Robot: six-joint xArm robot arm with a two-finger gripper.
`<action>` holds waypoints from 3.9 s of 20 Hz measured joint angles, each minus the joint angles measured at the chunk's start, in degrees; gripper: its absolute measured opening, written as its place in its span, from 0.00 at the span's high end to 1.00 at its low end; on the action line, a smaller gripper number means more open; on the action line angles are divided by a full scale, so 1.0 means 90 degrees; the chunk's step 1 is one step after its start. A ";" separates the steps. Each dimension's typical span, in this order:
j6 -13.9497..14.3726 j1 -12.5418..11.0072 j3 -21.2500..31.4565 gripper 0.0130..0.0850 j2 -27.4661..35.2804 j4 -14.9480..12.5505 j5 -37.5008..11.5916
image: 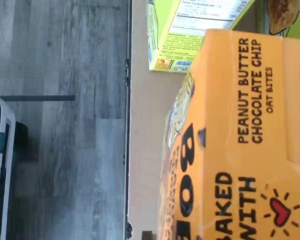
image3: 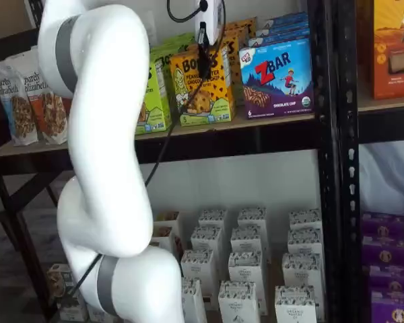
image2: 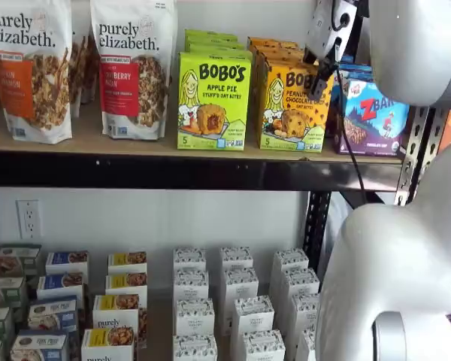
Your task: Pick up the orange box on the top shelf, the fifth box from the left
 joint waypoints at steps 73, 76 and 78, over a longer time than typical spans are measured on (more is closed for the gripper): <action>0.0028 0.0021 -0.0012 0.61 -0.0032 -0.0018 0.0126; 0.0038 0.0028 0.0018 0.61 -0.0084 -0.0026 0.0147; 0.0041 0.0027 0.0031 0.61 -0.0109 -0.0021 0.0176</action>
